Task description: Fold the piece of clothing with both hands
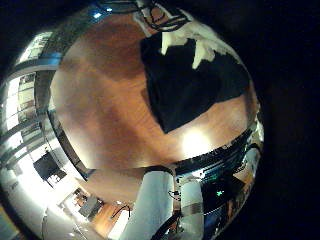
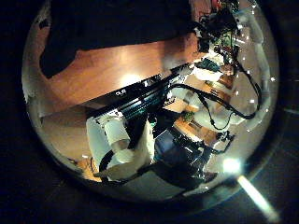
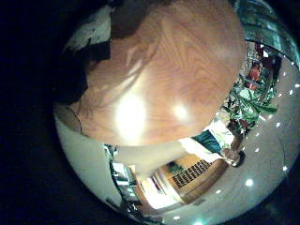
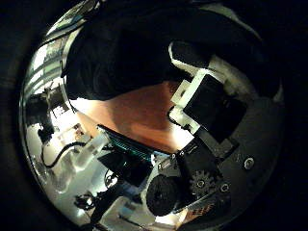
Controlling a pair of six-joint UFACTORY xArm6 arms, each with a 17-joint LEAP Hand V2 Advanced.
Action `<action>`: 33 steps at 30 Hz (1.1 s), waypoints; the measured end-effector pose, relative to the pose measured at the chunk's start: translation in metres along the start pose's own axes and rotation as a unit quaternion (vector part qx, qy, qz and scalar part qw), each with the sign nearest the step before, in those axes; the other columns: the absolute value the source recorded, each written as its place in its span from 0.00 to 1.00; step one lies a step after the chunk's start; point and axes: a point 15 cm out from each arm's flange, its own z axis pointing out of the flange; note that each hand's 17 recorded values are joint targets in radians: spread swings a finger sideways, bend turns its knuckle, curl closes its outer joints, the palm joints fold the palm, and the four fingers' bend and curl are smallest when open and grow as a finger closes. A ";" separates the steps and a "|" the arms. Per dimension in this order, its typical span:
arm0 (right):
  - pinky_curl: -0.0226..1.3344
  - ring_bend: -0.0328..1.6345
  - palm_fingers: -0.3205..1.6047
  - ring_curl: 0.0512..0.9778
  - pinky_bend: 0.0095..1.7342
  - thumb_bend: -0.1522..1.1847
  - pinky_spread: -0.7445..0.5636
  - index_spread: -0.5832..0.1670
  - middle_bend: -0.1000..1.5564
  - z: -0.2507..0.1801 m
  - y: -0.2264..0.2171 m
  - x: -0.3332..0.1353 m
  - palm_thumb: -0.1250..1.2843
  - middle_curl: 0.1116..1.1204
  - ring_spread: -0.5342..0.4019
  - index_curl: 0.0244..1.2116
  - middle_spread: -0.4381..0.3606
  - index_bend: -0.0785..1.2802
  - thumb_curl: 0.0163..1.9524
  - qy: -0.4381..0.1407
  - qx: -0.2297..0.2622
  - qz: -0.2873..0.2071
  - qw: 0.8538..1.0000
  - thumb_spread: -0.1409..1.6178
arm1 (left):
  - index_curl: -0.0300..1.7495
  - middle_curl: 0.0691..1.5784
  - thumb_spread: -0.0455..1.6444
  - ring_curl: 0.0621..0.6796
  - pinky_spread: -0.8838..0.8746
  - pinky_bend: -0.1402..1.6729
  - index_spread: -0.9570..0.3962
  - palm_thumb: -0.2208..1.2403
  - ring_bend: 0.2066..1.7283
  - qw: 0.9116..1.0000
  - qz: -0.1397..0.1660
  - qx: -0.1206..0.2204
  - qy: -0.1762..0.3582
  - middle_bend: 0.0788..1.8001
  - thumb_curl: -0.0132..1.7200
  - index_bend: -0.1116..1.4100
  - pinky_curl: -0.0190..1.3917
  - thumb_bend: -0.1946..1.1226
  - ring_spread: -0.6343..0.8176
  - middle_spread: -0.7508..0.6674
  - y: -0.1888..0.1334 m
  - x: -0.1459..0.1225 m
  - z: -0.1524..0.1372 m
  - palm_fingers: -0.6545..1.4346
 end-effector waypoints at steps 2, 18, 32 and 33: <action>0.53 0.85 0.75 0.62 0.76 0.16 0.41 0.29 0.83 0.000 0.010 0.013 0.80 0.65 0.34 0.71 0.37 0.77 0.29 -0.005 0.003 0.006 1.000 0.70 | 0.22 0.15 0.69 0.29 0.74 0.32 0.71 0.34 0.31 1.000 0.001 -0.008 0.001 0.06 0.18 0.19 0.27 0.13 0.68 0.75 0.003 0.004 0.012 0.33; 0.64 0.86 0.72 0.69 0.75 0.11 0.43 0.34 0.87 -0.081 0.049 0.035 0.81 0.65 0.34 0.77 0.40 0.79 0.33 0.006 0.100 0.016 0.995 0.72 | 0.22 0.15 0.72 0.28 0.73 0.31 0.71 0.35 0.30 1.000 0.001 0.004 -0.015 0.06 0.18 0.19 0.26 0.13 0.68 0.72 -0.038 0.019 0.071 0.35; 0.70 0.86 0.74 0.71 0.71 0.10 0.43 0.36 0.87 -0.172 0.010 -0.175 0.81 0.64 0.35 0.79 0.41 0.80 0.36 0.028 0.190 -0.174 0.966 0.70 | 0.22 0.16 0.72 0.27 0.72 0.29 0.70 0.37 0.30 0.999 -0.020 0.036 -0.008 0.07 0.18 0.19 0.25 0.14 0.66 0.69 -0.011 0.014 0.011 0.38; 0.70 0.85 0.74 0.71 0.71 0.11 0.43 0.36 0.88 -0.172 0.006 -0.191 0.82 0.64 0.35 0.79 0.41 0.80 0.36 0.032 0.188 -0.187 0.964 0.70 | 0.22 0.17 0.72 0.27 0.71 0.29 0.70 0.37 0.30 0.999 -0.026 0.042 -0.006 0.07 0.18 0.19 0.25 0.13 0.65 0.68 -0.006 0.010 0.005 0.38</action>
